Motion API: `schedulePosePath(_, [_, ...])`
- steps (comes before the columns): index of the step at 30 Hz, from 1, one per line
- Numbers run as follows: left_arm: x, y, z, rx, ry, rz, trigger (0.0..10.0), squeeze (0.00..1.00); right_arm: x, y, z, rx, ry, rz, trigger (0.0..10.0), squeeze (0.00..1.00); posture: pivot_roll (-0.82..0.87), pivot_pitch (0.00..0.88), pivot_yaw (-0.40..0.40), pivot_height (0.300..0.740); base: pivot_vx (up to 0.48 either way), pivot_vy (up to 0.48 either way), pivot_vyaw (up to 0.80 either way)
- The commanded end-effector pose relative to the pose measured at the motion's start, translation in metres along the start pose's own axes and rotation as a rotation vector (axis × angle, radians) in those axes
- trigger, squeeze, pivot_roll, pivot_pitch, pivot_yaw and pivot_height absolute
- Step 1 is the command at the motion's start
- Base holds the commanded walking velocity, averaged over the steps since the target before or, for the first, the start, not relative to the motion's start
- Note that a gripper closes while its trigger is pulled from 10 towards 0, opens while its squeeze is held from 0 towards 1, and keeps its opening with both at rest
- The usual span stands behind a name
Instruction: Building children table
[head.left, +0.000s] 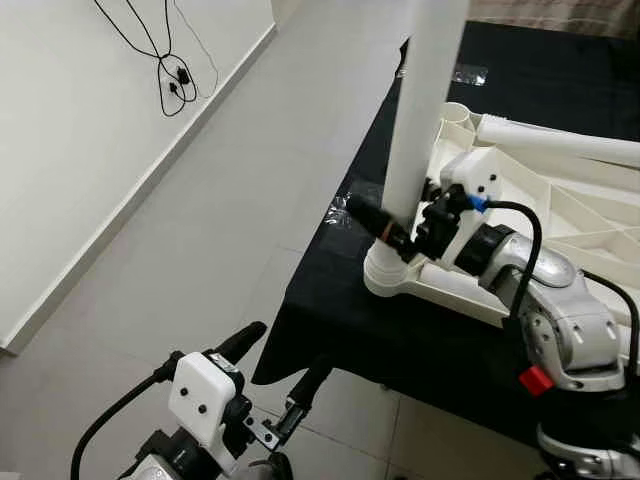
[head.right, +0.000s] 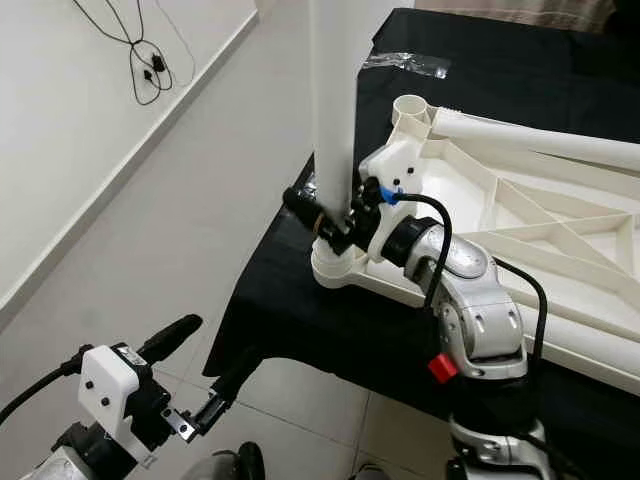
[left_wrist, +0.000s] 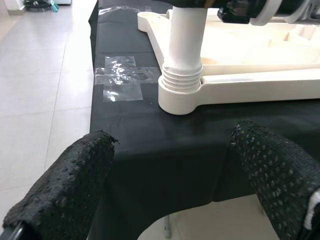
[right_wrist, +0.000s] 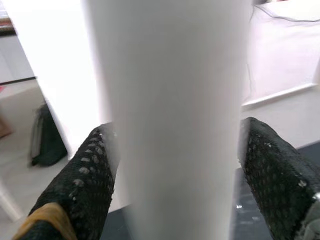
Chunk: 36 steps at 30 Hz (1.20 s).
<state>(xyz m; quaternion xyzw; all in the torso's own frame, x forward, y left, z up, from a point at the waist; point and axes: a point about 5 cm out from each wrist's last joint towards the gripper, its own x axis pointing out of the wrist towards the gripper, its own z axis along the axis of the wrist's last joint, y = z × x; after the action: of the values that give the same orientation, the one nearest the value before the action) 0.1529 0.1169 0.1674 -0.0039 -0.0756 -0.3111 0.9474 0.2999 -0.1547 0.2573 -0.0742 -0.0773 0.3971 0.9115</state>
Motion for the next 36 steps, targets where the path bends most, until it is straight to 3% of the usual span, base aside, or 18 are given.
schedulePosePath(1, [-0.002,-0.002,-0.001,0.01,0.01,0.005,10.0,0.0,0.003,0.002,0.004,-0.004,-0.022,0.124,10.0,0.0,0.08,0.257,0.053,0.74,0.0,0.0,0.0])
schedulePosePath(2, [-0.002,-0.002,-0.002,0.013,0.011,0.005,10.0,0.0,0.005,-0.004,0.008,-0.005,-0.032,0.168,10.0,0.0,0.08,0.258,0.053,0.74,0.0,0.0,0.0])
schedulePosePath(3, [-0.002,-0.003,-0.002,0.015,0.011,0.004,10.0,0.0,0.007,-0.011,0.011,-0.008,-0.042,0.198,4.9,0.0,0.08,0.258,0.052,0.74,0.0,0.0,0.0])
schedulePosePath(4, [-0.002,-0.003,-0.002,0.015,0.011,0.004,10.0,0.0,0.007,-0.011,0.011,-0.008,-0.042,0.198,4.9,0.0,0.08,0.258,0.052,0.74,0.0,0.0,0.0])
schedulePosePath(5, [-0.002,-0.003,-0.002,0.017,0.01,0.003,10.0,0.0,0.007,-0.016,0.014,-0.018,-0.05,0.214,1.3,0.0,0.08,0.258,0.052,0.74,0.0,0.0,0.0])
schedulePosePath(6, [-0.002,-0.004,-0.002,0.018,0.01,0.003,10.0,0.0,0.007,-0.02,0.017,-0.019,-0.054,0.233,0.0,0.0,0.09,0.26,0.05,0.74,0.0,0.0,0.0])
schedulePosePath(14, [-0.003,-0.004,-0.001,0.023,0.009,0.005,10.0,0.0,0.002,-0.027,0.018,-0.028,-0.036,0.3,0.0,0.0,0.09,0.271,0.052,0.74,0.0,0.0,0.0])
schedulePosePath(19, [-0.004,-0.004,0.0,0.022,0.01,0.002,10.0,0.0,-0.006,-0.017,0.005,0.006,-0.004,0.32,0.0,0.0,0.08,0.28,0.053,0.74,0.0,0.0,0.0])
schedulePosePath(21, [-0.005,-0.005,0.0,0.022,0.011,0.0,10.0,0.0,-0.007,-0.011,-0.006,0.001,0.031,0.256,0.0,0.0,0.09,0.282,0.042,0.74,0.0,0.0,0.0])
schedulePosePath(22, [-0.007,-0.004,0.001,0.022,0.014,-0.001,10.0,0.0,0.003,-0.008,-0.034,-0.026,0.156,-0.164,0.0,0.0,0.09,0.283,0.039,0.74,0.0,0.0,0.0])
schedulePosePath(23, [-0.007,-0.004,0.001,0.022,0.014,-0.001,10.0,0.0,0.003,-0.008,-0.034,-0.026,0.156,-0.164,0.0,0.0,0.09,0.283,0.039,0.74,0.0,0.0,0.0])
schedulePosePath(24, [-0.006,-0.004,0.001,0.024,0.014,-0.001,10.0,0.0,-0.002,0.01,-0.051,-0.069,0.248,-0.356,0.0,0.0,0.09,0.288,0.039,0.74,0.0,0.0,0.0])
schedulePosePath(25, [-0.006,-0.003,0.001,0.026,0.015,0.0,10.0,0.0,-0.005,0.026,-0.06,-0.062,0.29,-0.466,0.0,0.0,0.09,0.294,0.049,0.74,0.0,0.0,0.0])
schedulePosePath(26, [-0.006,-0.003,0.001,0.026,0.015,0.0,10.0,0.0,-0.005,0.026,-0.06,-0.062,0.29,-0.466,0.0,0.0,0.09,0.294,0.049,0.74,0.0,0.0,0.0])
schedulePosePath(27, [-0.006,-0.002,0.0,0.027,0.016,0.001,10.0,0.0,-0.006,0.041,-0.066,-0.033,0.319,-0.498,0.0,0.0,0.07,0.293,0.059,0.74,0.0,0.0,0.0])
schedulePosePath(29, [-0.004,-0.003,-0.001,0.029,0.018,-0.002,10.0,0.0,-0.004,0.046,-0.067,-0.024,0.323,-0.543,0.0,0.0,0.08,0.273,0.063,0.74,0.0,0.0,0.0])
schedulePosePath(36, [-0.002,-0.002,-0.002,0.035,0.015,-0.009,10.0,0.0,0.011,0.035,-0.057,-0.023,0.278,-0.586,0.0,0.0,0.07,0.267,0.063,0.74,0.0,0.0,0.0])
